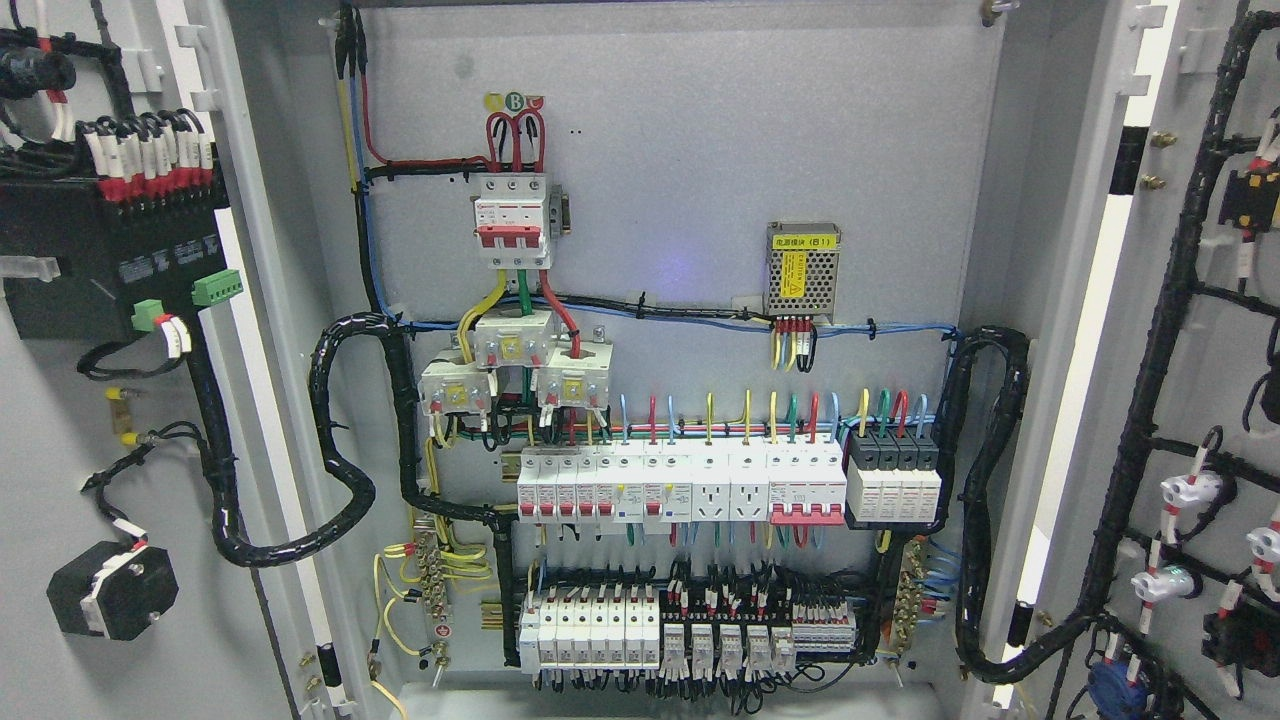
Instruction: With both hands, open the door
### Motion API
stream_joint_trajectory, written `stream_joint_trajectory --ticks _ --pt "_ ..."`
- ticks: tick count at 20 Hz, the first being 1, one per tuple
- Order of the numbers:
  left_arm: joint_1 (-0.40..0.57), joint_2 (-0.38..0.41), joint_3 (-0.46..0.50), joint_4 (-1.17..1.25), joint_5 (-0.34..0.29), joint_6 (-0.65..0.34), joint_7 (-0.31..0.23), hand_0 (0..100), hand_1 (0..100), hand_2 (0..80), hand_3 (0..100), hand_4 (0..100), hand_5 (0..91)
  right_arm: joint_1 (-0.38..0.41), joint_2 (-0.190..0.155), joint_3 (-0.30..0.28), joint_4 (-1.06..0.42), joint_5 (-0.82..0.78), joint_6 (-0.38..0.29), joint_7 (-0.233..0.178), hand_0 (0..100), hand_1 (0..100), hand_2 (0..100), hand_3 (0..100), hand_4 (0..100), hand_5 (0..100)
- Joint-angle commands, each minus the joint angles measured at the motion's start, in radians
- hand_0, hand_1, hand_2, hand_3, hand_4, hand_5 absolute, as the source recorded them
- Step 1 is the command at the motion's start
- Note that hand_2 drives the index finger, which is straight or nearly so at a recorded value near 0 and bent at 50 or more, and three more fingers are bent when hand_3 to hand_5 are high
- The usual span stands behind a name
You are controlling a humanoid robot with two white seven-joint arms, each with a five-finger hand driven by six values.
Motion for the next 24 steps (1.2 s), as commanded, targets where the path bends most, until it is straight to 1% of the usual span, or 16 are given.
stream_joint_trajectory --ticks 1,5,9,13,19,24 --pt "-0.039 0.055 0.067 0.09 0.027 -0.041 0.001 0 0 0.0 0 3 0.0 0.01 -0.006 -0.015 0.013 -0.011 0.0 0.002 11 0 0 0 0 0" --pt "-0.092 0.081 0.07 0.141 0.03 0.017 0.001 0 0 0.0 0 3 0.0 0.026 -0.007 -0.016 0.013 -0.011 0.0 0.008 11 0 0 0 0 0" --pt "-0.125 0.087 0.08 0.174 0.033 0.037 0.001 0 0 0.0 0 3 0.0 0.036 -0.013 -0.018 0.014 -0.019 0.0 0.015 11 0 0 0 0 0" --pt "-0.148 0.092 0.094 0.196 0.033 0.091 0.001 0 0 0.0 0 3 0.0 0.044 -0.013 -0.033 0.014 -0.025 0.0 0.013 11 0 0 0 0 0" --pt "-0.212 0.133 0.106 0.266 0.033 0.134 0.001 0 0 0.0 0 3 0.0 0.05 -0.012 -0.044 0.014 -0.031 -0.003 0.012 11 0 0 0 0 0" --pt "-0.26 0.151 0.122 0.303 0.053 0.165 0.003 0 0 0.0 0 3 0.0 0.053 -0.012 -0.051 0.014 -0.037 -0.004 0.004 11 0 0 0 0 0"
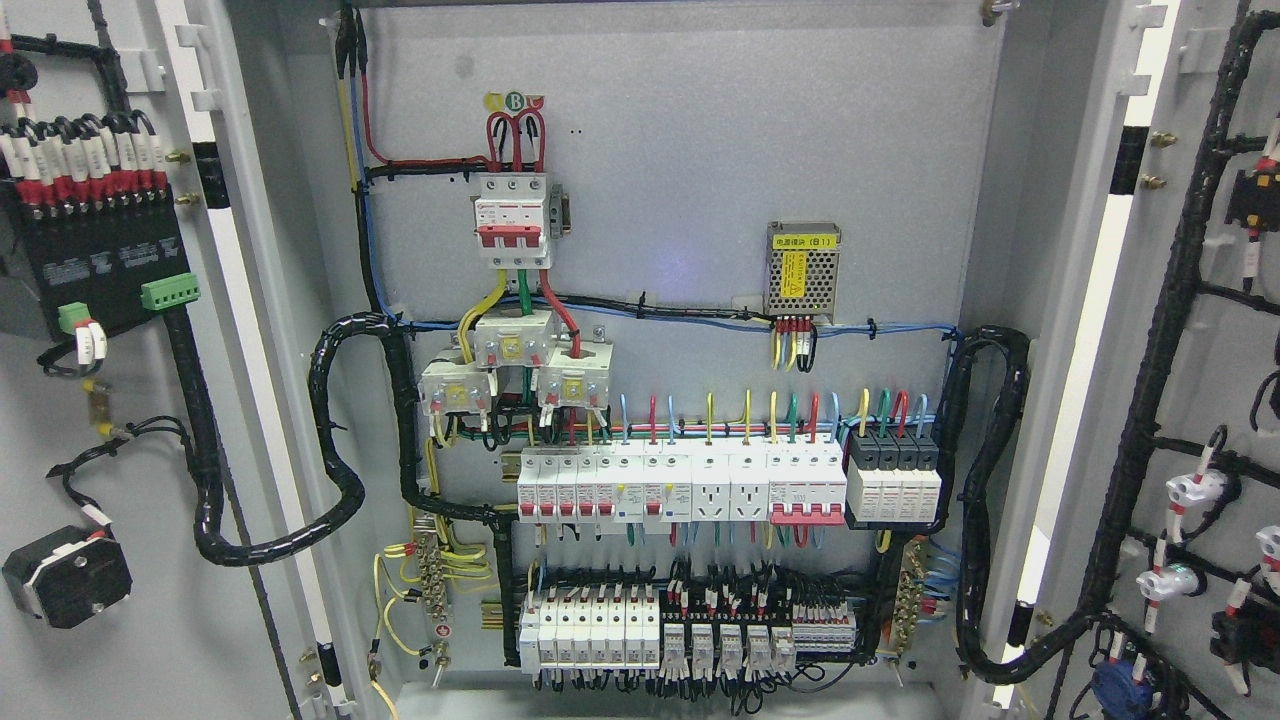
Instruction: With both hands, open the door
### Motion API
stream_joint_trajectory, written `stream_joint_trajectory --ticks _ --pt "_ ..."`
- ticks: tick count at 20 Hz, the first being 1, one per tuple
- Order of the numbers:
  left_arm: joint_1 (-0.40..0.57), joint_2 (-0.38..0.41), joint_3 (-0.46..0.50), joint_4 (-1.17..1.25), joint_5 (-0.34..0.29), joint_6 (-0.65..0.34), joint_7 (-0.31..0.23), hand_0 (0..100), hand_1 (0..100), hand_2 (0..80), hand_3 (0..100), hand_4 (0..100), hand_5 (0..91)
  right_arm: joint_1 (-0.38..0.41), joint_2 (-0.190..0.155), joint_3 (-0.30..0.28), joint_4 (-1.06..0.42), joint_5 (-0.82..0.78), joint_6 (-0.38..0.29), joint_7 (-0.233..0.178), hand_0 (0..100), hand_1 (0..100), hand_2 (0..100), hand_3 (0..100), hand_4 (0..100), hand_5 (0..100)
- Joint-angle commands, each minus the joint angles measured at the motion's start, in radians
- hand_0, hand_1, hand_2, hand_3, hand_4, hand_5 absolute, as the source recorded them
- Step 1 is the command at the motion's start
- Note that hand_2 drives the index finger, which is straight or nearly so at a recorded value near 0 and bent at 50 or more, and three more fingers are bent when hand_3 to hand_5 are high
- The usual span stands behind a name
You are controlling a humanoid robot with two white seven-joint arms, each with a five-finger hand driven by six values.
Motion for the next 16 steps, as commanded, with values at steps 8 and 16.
stream_joint_trajectory --ticks 8,16 --pt "-0.089 0.065 0.052 0.125 0.015 0.058 0.002 0 0 0.0 0 3 0.0 0.005 -0.003 -0.018 0.011 -0.044 -0.001 -0.011 11 0 0 0 0 0" --pt "-0.143 0.115 0.062 0.216 0.015 0.058 0.002 0 0 0.0 0 3 0.0 0.017 -0.003 -0.02 0.021 -0.045 -0.001 -0.012 11 0 0 0 0 0"
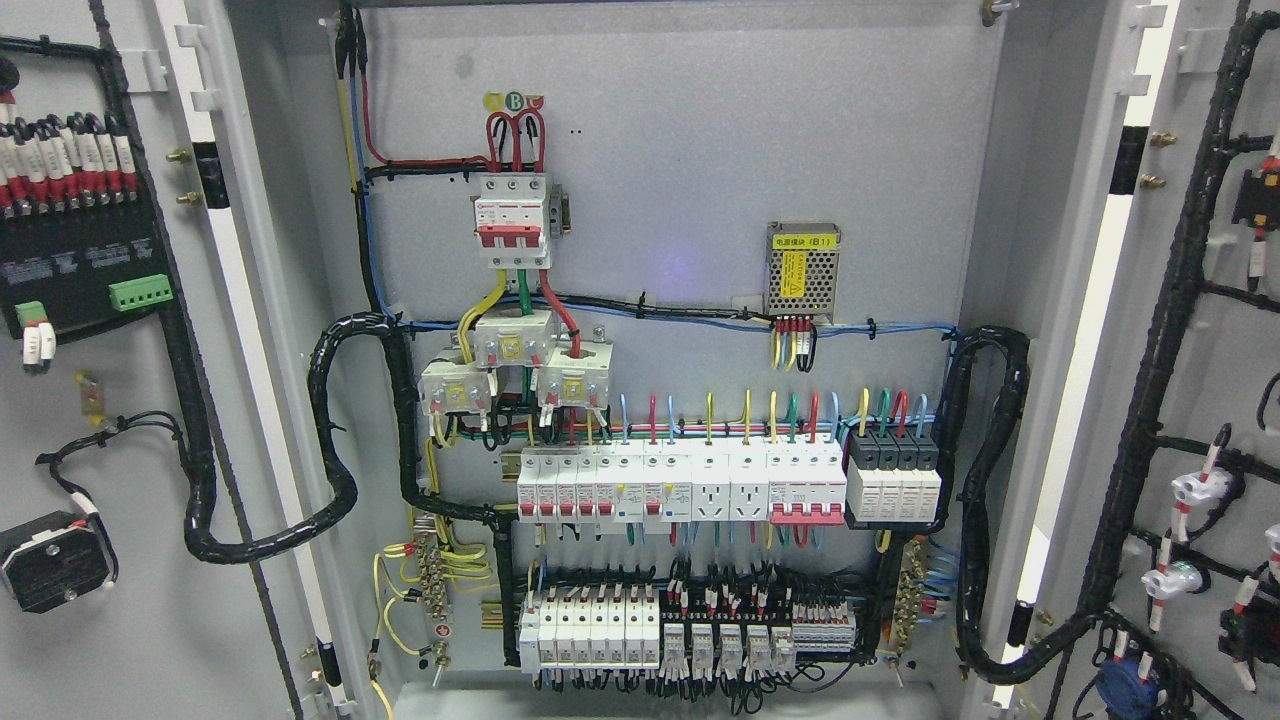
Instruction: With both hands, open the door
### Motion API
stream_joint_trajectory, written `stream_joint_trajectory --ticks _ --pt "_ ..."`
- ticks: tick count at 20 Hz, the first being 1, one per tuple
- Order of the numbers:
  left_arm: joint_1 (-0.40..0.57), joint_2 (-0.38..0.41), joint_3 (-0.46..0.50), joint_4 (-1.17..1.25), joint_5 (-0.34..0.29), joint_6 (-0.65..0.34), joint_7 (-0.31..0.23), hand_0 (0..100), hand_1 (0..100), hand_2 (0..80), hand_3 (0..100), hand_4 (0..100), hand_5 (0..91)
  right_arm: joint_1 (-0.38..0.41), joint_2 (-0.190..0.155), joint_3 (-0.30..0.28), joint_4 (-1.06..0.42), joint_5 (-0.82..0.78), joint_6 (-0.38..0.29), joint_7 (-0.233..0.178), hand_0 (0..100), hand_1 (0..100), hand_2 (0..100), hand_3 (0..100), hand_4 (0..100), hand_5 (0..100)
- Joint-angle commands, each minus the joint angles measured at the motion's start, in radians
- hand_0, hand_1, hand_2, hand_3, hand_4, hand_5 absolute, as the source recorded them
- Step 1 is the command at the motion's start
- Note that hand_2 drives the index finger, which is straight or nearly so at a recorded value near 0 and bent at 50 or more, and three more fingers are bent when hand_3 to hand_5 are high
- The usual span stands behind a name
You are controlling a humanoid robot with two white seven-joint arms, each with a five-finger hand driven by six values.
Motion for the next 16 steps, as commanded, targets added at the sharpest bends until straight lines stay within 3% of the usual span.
stream_joint_trajectory --ticks 1,16 --pt "-0.041 0.05 0.03 0.104 0.001 0.001 0.0 0 0 0.0 0 3 0.0 0.007 -0.001 -0.005 0.016 -0.006 0.001 -0.001 11 0 0 0 0 0" --pt "-0.087 0.082 0.034 0.172 0.001 0.001 0.0 0 0 0.0 0 3 0.0 0.009 -0.001 -0.033 0.031 -0.032 -0.001 -0.004 11 0 0 0 0 0"
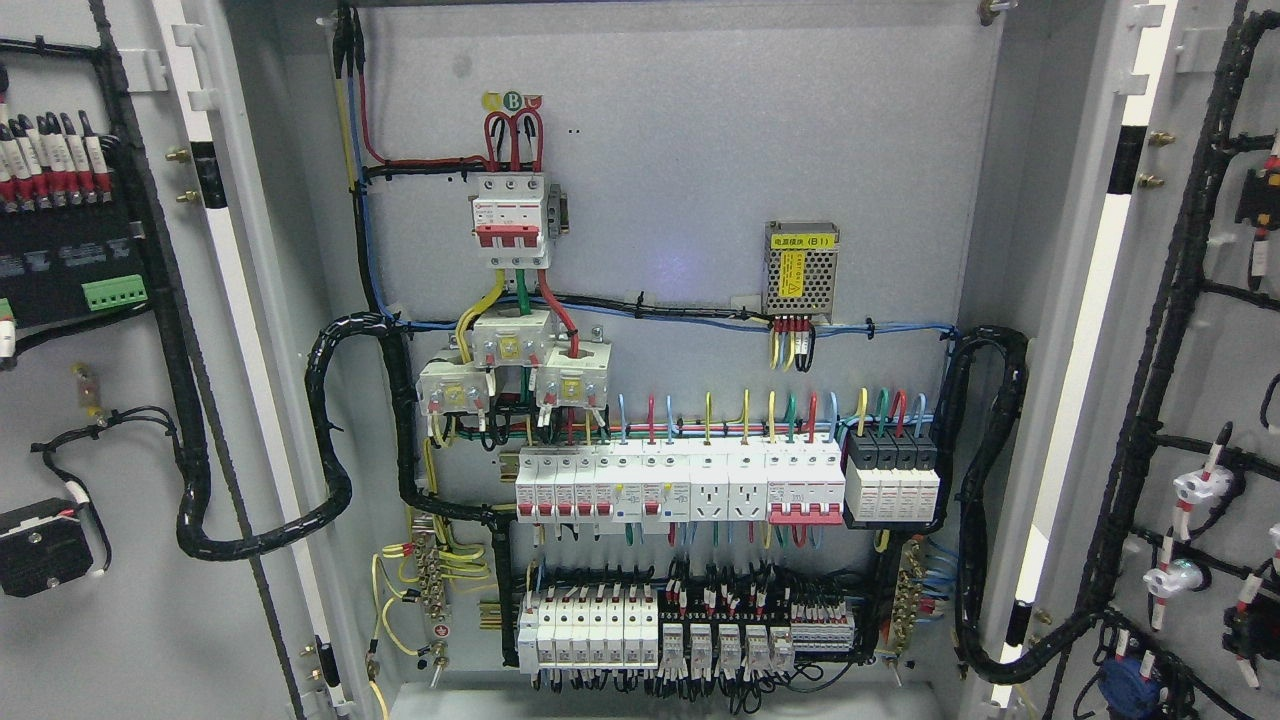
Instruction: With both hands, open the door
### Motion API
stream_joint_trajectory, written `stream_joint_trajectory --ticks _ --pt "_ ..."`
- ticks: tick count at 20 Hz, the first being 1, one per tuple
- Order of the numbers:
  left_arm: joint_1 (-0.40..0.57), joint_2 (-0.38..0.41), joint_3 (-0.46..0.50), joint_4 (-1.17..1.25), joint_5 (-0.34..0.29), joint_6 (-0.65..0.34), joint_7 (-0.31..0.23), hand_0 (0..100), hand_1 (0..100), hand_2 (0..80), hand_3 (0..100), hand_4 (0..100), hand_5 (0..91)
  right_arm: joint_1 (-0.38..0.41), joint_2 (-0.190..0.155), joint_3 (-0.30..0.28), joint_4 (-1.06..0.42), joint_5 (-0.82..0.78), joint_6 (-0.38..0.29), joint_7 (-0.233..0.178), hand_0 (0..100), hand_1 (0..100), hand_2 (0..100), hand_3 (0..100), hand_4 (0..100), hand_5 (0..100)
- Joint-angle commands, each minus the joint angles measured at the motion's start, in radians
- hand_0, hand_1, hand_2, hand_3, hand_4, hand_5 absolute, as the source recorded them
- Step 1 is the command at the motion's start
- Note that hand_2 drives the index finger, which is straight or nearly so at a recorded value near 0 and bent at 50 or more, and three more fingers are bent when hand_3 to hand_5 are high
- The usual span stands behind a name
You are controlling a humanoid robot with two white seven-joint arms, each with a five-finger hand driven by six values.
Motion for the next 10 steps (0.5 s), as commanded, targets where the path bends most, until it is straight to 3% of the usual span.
stream_joint_trajectory --ticks 1,10 --pt "0.003 0.026 0.008 0.05 0.0 -0.006 -0.002 0 0 0.0 0 3 0.0 0.001 0.0 -0.016 0.012 -0.013 -0.001 0.0 11 0 0 0 0 0" --pt "0.011 0.025 0.002 0.036 0.008 -0.009 -0.002 0 0 0.0 0 3 0.0 0.004 0.0 0.001 -0.025 -0.011 -0.007 0.001 11 0 0 0 0 0"
